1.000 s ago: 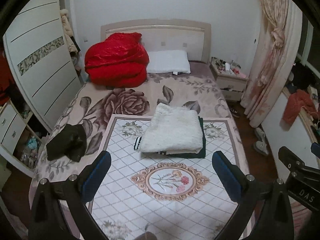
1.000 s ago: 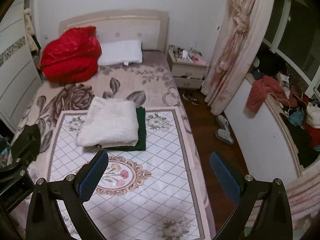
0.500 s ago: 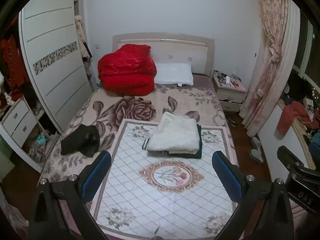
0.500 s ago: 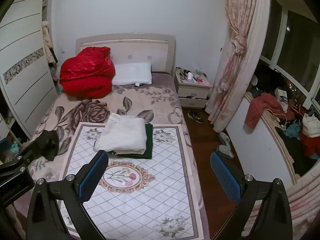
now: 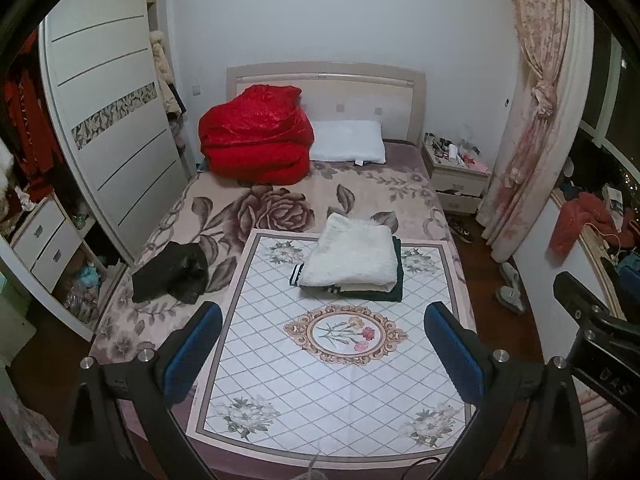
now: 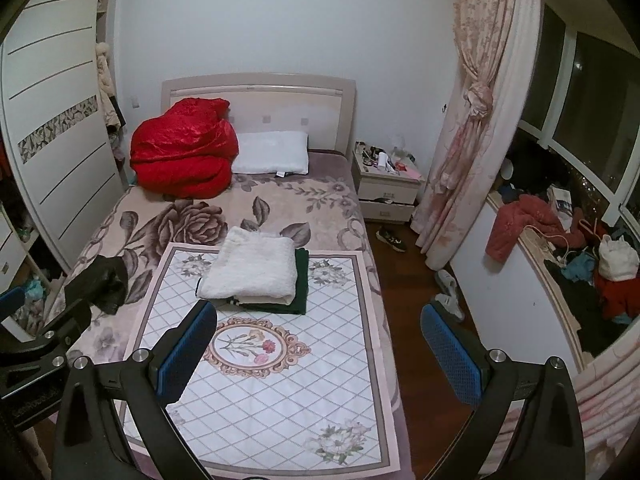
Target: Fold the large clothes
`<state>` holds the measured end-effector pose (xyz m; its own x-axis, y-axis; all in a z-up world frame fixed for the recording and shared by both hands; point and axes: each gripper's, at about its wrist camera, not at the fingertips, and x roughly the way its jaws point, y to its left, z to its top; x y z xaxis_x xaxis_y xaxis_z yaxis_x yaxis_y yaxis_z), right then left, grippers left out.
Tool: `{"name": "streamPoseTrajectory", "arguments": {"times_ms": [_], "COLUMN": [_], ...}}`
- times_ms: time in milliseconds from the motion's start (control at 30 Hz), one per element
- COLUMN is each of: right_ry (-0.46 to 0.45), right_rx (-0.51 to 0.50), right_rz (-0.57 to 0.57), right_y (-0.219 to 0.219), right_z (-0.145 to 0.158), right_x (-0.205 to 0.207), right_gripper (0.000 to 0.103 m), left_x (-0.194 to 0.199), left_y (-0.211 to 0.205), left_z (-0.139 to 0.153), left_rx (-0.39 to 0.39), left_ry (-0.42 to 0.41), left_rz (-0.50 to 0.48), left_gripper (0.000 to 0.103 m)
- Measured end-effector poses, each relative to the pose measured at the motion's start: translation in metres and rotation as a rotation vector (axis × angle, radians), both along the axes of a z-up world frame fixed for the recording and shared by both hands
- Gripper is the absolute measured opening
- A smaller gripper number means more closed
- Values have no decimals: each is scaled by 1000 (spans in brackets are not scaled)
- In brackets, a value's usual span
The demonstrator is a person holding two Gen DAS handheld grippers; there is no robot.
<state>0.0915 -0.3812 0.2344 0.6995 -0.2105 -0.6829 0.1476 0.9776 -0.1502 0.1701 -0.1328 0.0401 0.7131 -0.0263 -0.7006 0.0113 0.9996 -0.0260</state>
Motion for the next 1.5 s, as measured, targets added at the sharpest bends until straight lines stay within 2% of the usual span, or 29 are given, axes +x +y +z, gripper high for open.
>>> {"name": "streamPoseTrajectory", "arguments": {"times_ms": [467, 900, 1333, 1500], "right_ry": [-1, -6, -13, -16], "right_rx": [24, 14, 26, 32], "right_rz": [3, 12, 16, 7], "right_y": [2, 7, 13, 16], "right_z": [11, 19, 22, 20], "right_x": [-8, -1, -7, -20], "right_gripper": [103, 103, 103, 103], "left_x": [-10, -10, -11, -12], "left_y": [0, 3, 3, 3], "left_z": [10, 12, 19, 20], "left_rx": [4, -6, -16, -16], "left_ry": [-55, -57, -62, -67], "left_rz": [-4, 10, 14, 16], "left_gripper": [103, 103, 103, 103]}}
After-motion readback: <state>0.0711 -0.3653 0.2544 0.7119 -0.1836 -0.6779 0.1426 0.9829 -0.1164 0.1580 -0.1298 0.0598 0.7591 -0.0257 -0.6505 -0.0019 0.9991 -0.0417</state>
